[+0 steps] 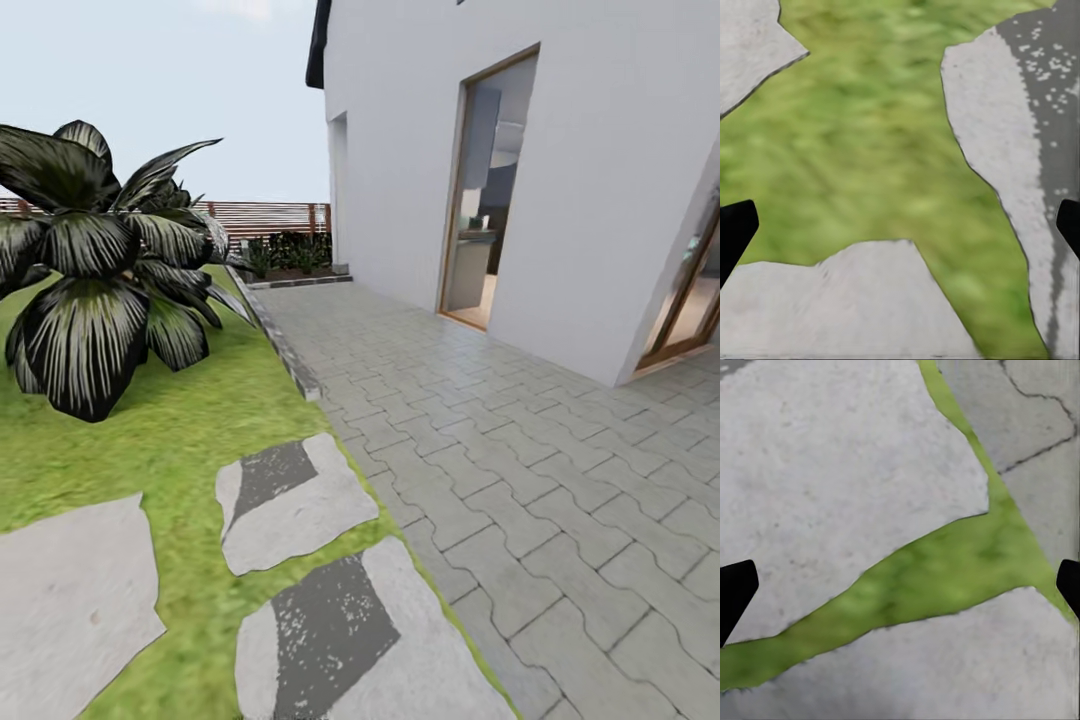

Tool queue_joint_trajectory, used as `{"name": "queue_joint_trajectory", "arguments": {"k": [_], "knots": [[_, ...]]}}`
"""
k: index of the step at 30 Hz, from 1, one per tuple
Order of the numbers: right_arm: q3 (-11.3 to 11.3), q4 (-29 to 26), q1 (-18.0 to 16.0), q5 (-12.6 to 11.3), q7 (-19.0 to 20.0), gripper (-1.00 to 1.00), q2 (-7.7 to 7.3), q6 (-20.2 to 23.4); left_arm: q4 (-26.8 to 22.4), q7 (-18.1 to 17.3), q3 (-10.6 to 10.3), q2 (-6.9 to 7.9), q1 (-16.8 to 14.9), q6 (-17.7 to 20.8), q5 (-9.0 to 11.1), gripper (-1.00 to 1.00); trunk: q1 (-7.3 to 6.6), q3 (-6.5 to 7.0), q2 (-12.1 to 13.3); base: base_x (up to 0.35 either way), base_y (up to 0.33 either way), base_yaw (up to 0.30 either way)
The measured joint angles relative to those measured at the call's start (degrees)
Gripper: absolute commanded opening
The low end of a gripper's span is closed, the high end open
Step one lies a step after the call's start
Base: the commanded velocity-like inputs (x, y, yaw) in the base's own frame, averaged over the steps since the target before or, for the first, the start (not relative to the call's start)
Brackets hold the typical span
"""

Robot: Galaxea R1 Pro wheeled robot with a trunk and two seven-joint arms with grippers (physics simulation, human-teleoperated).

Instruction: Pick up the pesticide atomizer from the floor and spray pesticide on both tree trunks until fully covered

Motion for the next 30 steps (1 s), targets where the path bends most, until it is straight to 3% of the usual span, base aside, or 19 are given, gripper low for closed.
{"name": "queue_joint_trajectory", "arguments": {"k": [10, 22, 30], "knots": [[0.01, 0.02, 0.00, 0.00, 0.00, 1.00, 0.00, -0.01, -0.01, 0.00, 0.01, 0.00, 0.00, -0.08, 0.04, 1.00, 0.00, 0.00, 0.00, -0.001, -0.212, 0.277], [0.02, 0.03, -0.01, 0.00, 0.00, 1.00, 0.00, -0.02, -0.01, 0.00, 0.02, 0.00, 0.00, -0.17, 0.08, 1.00, 0.00, 0.00, 0.00, -0.004, -0.022, 0.277], [0.01, 0.01, 0.00, 0.00, 0.00, 1.00, 0.00, -0.01, -0.02, -0.08, -0.09, -0.09, 0.00, -0.17, 0.00, 1.00, 0.02, 0.00, 0.00, -0.214, -0.155, 0.277]]}}
